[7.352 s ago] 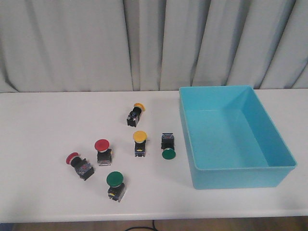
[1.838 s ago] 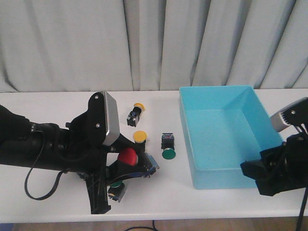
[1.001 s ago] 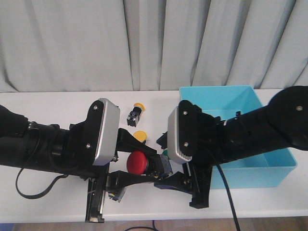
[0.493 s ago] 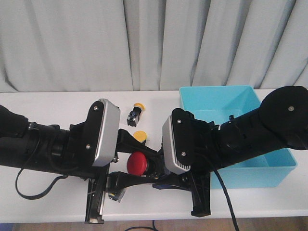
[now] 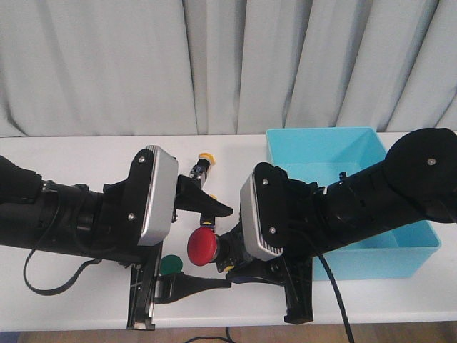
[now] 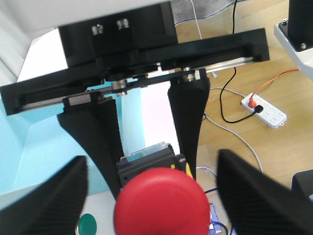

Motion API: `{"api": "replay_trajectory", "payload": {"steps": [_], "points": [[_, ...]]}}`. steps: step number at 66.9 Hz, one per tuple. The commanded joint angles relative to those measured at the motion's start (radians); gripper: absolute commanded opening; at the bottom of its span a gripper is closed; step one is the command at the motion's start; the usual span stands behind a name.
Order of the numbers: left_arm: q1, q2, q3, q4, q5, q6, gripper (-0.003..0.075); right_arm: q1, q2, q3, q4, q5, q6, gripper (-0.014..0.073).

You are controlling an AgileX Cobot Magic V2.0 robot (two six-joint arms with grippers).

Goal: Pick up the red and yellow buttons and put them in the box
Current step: 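Grasp the red button with the right gripper, open the left gripper, then carry the red button into the blue box with the right gripper and release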

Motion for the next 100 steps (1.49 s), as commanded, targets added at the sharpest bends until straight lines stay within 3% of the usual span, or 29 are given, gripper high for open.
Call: {"api": "replay_trajectory", "payload": {"steps": [1, 10, 18, 25, 36, 40, 48, 59, 79, 100], "points": [[-0.003, -0.027, -0.028, -0.054, 0.004, -0.011, 0.0615, 0.000, -0.028, -0.033, 0.038, -0.001, -0.006, 0.0222], [-0.002, -0.027, -0.028, 0.008, -0.067, -0.090, 0.0610, -0.001, -0.028, -0.033, -0.028, -0.010, 0.024, 0.0222], [-0.003, -0.027, -0.028, 0.145, -0.168, -0.255, 0.0607, -0.016, -0.028, -0.033, -0.190, -0.063, 0.184, 0.0222], [-0.003, -0.027, -0.028, 0.291, -0.220, -0.434, 0.0603, -0.056, -0.028, -0.033, -0.350, -0.135, 0.460, 0.0223], [-0.003, -0.027, -0.028, 0.426, -0.225, -0.616, 0.0573, -0.193, -0.020, -0.049, -0.605, -0.228, 1.175, 0.0225], [-0.003, -0.027, -0.028, 0.433, -0.223, -0.637, 0.0564, -0.249, 0.002, -0.075, -0.726, -0.193, 1.399, 0.0227], [-0.003, -0.027, -0.028, 0.433, -0.223, -0.637, 0.0548, -0.316, 0.084, -0.156, -0.906, -0.023, 1.636, 0.0230], [-0.003, -0.027, -0.028, 0.433, -0.223, -0.637, 0.0534, -0.351, 0.222, -0.271, -0.947, 0.100, 1.720, 0.0233], [-0.003, -0.027, -0.028, 0.432, -0.223, -0.637, 0.0534, -0.360, 0.418, -0.384, -0.953, 0.099, 1.721, 0.0237], [-0.003, -0.027, -0.028, 0.432, -0.223, -0.637, 0.0534, -0.368, 0.519, -0.393, -0.953, 0.073, 1.718, 0.0245]]}}
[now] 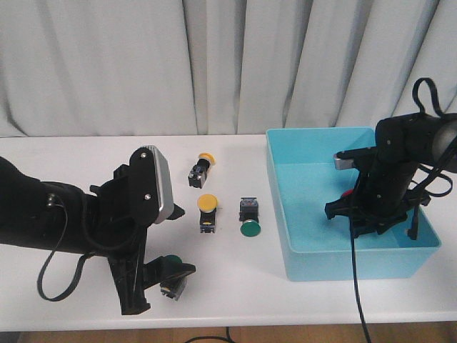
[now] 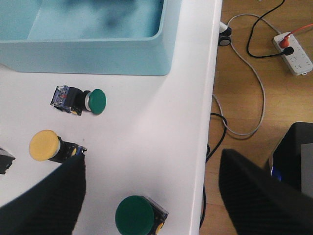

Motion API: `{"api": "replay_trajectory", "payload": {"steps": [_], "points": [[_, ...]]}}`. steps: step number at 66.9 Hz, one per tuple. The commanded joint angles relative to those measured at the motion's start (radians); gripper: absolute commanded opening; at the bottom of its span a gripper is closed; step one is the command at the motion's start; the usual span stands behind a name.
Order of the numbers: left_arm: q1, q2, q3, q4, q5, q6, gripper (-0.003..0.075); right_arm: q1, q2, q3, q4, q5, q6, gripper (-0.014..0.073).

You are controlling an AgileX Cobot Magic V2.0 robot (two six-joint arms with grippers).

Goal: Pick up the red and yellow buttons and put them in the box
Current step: 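Carry the red button into the blue box with the right gripper and release, then lower the left gripper onto the yellow-capped button and close it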

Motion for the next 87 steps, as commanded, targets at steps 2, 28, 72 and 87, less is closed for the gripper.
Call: {"api": "replay_trajectory", "payload": {"steps": [2, 28, 72, 87], "points": [[-0.003, -0.027, -0.028, -0.037, -0.017, -0.011, 0.0534, -0.006, -0.024, -0.029, -0.013, -0.027, -0.001, 0.0247], [-0.003, -0.027, -0.028, -0.037, -0.014, -0.010, 0.0534, -0.006, -0.015, -0.029, -0.002, -0.052, -0.029, 0.0378], [-0.003, -0.027, -0.028, -0.037, -0.013, -0.010, 0.0534, 0.024, -0.272, -0.021, 0.060, -0.047, -0.039, 0.0381], [-0.003, -0.027, -0.028, -0.037, -0.013, -0.010, 0.0534, 0.145, -0.564, 0.171, 0.051, -0.191, -0.031, 0.0345]]}}
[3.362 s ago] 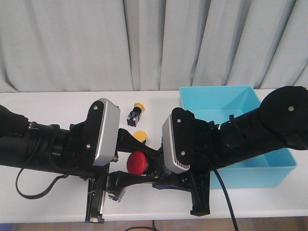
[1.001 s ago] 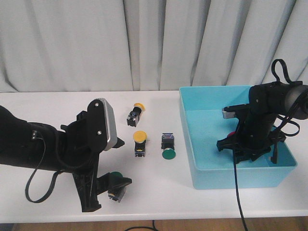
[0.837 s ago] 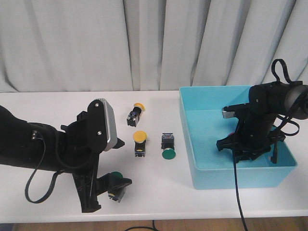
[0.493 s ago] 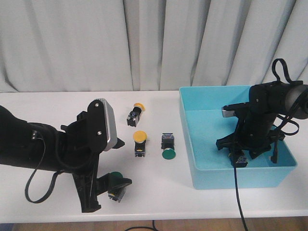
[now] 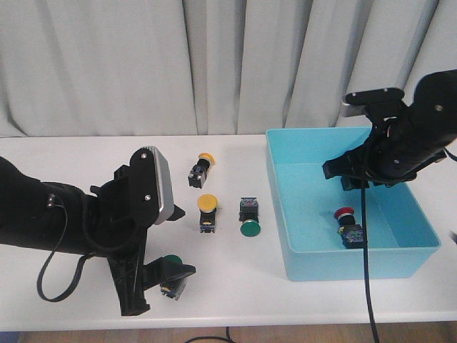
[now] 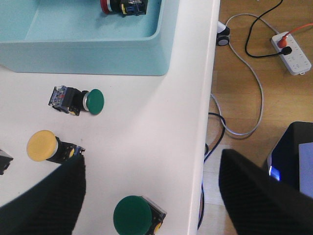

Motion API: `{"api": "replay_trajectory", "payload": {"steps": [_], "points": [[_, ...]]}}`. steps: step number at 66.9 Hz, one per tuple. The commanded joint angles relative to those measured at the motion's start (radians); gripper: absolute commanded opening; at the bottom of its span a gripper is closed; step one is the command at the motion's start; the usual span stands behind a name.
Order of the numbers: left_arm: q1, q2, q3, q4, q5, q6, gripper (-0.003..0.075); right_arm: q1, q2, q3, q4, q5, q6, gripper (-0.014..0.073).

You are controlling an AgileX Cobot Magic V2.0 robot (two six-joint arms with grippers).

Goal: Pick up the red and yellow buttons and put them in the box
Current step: 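Lower the left gripper onto the yellow-capped button and close it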

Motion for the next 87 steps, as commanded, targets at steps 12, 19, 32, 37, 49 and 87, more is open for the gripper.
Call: {"api": "replay_trajectory", "payload": {"steps": [12, 19, 32, 37, 49, 87], "points": [[-0.003, -0.006, -0.028, -0.039, -0.108, -0.156, 0.0534, 0.091, -0.354, 0.271, -0.013, -0.213, -0.003, 0.0322], [-0.003, 0.043, -0.057, -0.033, -0.232, -0.417, 0.0534, 0.092, -0.449, 0.356, -0.017, -0.242, -0.004, 0.0316], [-0.003, 0.217, -0.239, 0.163, -0.179, -0.842, 0.0534, 0.092, -0.520, 0.385, -0.013, -0.244, -0.004, 0.0316], [-0.003, 0.300, -0.323, 0.312, -0.121, -1.034, 0.0534, 0.092, -0.521, 0.385, -0.013, -0.247, -0.004, 0.0316], [-0.003, 0.478, -0.542, 0.682, 0.068, -1.449, 0.0534, 0.092, -0.521, 0.385, -0.013, -0.255, -0.004, 0.0316], [-0.049, 0.782, -0.919, 0.708, 0.202, -1.607, 0.0533, 0.092, -0.521, 0.385, -0.012, -0.282, -0.003, 0.0316]]}}
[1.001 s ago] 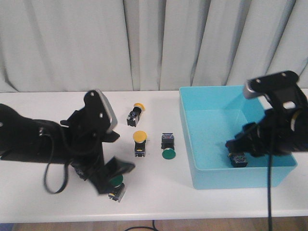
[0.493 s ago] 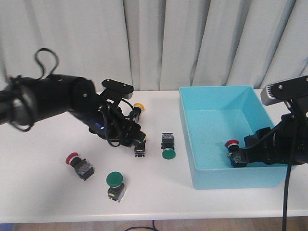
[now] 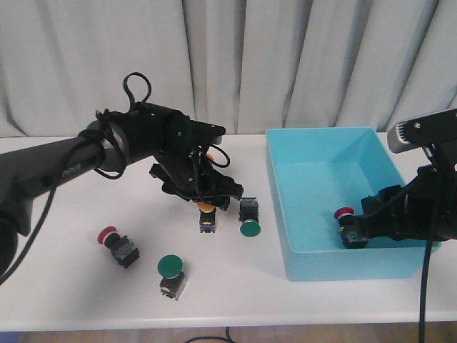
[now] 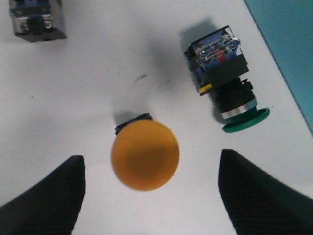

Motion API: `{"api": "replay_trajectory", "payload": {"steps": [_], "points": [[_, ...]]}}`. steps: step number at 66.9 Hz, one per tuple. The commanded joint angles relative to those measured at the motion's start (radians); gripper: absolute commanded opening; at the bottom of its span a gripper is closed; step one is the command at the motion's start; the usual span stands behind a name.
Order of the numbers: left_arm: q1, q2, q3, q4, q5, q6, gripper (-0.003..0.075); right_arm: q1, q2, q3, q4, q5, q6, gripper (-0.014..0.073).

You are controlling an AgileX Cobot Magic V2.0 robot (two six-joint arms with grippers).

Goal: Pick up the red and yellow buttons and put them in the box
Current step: 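Lower the left gripper onto the yellow-capped button and close it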

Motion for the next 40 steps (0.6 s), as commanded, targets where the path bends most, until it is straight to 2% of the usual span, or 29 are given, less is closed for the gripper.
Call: {"api": "replay_trajectory", "payload": {"steps": [1, 11, 19, 40], "points": [[-0.009, -0.023, -0.057, -0.006, -0.029, -0.055, 0.0533, 0.000, -0.016, -0.026, -0.010, -0.065, -0.003, 0.0316], [-0.010, 0.006, -0.059, 0.017, -0.055, -0.114, 0.0528, 0.000, -0.016, -0.026, -0.010, -0.065, -0.003, 0.0316], [-0.010, 0.007, -0.059, 0.018, -0.064, -0.119, 0.0489, 0.000, -0.016, -0.026, -0.010, -0.069, -0.003, 0.0316], [-0.010, 0.007, -0.059, 0.018, -0.067, -0.122, 0.0266, 0.000, -0.016, -0.026, -0.010, -0.070, -0.003, 0.0316]]}}
